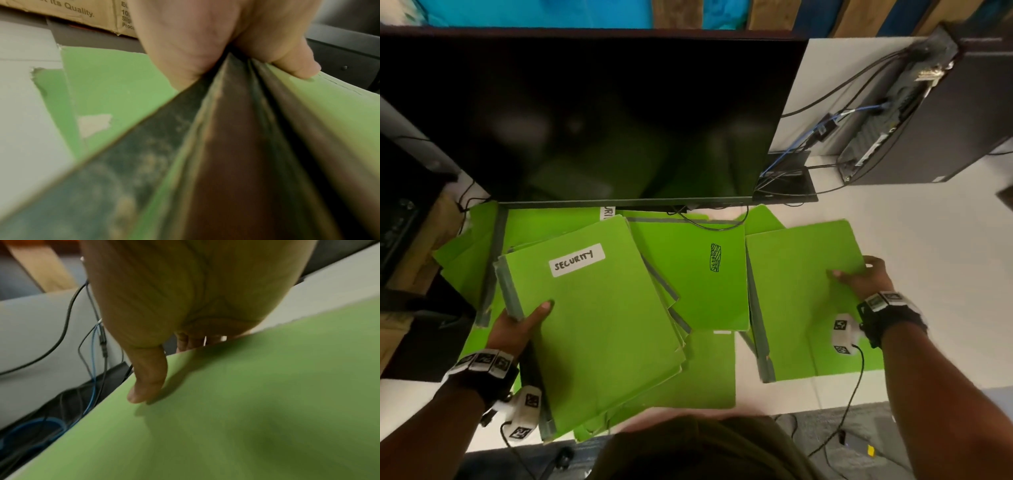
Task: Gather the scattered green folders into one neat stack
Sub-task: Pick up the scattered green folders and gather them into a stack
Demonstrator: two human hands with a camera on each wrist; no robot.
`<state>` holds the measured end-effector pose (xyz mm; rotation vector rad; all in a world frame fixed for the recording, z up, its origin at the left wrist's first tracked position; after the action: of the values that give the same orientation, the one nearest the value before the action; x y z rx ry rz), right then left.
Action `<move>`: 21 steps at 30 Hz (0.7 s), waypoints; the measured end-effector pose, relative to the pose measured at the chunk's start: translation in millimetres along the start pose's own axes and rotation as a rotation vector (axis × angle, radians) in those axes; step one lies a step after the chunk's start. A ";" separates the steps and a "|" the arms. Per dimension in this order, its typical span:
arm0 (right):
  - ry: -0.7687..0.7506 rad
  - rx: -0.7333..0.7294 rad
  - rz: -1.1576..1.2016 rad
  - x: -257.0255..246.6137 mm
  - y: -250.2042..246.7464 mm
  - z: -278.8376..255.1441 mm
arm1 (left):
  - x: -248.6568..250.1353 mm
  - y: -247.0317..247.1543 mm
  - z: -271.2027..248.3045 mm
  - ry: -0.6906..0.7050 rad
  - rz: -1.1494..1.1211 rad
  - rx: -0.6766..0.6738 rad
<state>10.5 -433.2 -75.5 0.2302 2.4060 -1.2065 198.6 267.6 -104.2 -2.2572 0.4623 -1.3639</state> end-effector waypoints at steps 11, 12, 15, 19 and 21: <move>-0.152 -0.086 -0.279 -58.5 48.5 10.7 | -4.6 -1.4 -1.2 -0.035 0.043 0.024; -0.131 -0.089 -0.294 -58.8 48.4 10.2 | -5.2 -1.7 -1.1 -0.041 0.052 0.020; -0.083 -0.113 -0.309 -52.5 44.8 14.2 | -4.7 -1.7 -1.6 -0.054 0.088 0.025; -0.045 -0.162 -0.232 -40.9 43.1 9.1 | -0.3 -1.3 -4.6 -0.049 0.093 0.014; -0.051 -0.178 -0.188 -37.8 43.7 2.1 | 0.8 -1.0 -5.2 -0.045 0.096 0.010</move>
<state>59.5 -406.6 -91.1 -0.0816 2.5163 -1.0528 194.4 267.0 -101.0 -2.2226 0.5401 -1.2628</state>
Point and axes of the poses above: each hand's wrist, its own z-axis towards the middle knuckle, its own y-axis out of the palm, x = y × z, the point moved 8 cm from there along z, towards the middle knuckle, and after that the axes turned 4 degrees about y, right-handed, at the moved point
